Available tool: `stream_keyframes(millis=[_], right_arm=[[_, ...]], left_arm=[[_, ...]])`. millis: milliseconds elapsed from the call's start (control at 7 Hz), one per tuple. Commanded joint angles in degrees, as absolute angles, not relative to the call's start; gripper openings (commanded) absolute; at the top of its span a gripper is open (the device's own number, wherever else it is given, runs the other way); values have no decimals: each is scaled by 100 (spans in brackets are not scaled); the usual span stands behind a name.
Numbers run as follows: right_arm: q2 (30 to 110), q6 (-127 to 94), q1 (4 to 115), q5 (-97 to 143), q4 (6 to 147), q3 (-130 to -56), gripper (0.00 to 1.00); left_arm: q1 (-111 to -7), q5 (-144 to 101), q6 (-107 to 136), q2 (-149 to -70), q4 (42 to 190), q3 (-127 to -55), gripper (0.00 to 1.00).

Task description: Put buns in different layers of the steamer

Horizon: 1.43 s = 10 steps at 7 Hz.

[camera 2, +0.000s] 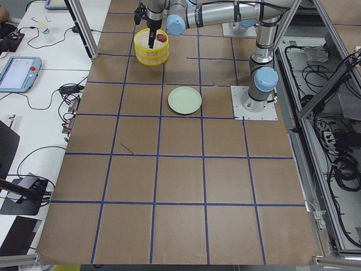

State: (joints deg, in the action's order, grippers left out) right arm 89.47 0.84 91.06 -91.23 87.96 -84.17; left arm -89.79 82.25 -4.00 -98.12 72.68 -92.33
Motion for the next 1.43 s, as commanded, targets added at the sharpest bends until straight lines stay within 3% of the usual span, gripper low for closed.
stream_keyframes(millis=[0,286,1286], right_arm=[[8956,106,9053,-9123,8789,-8411,100],[8930,88,9123,-8887,8763,-8420,100],[8930,88,9123,-8886,8763,-8420,100]], left_arm=[[-8185,8253,-694,-9038,8872,-9185,100],[-8200,8568,-624,-8816,9578,-9132,100],[-8271,8596,-729,-8780,9615,-9281,100]])
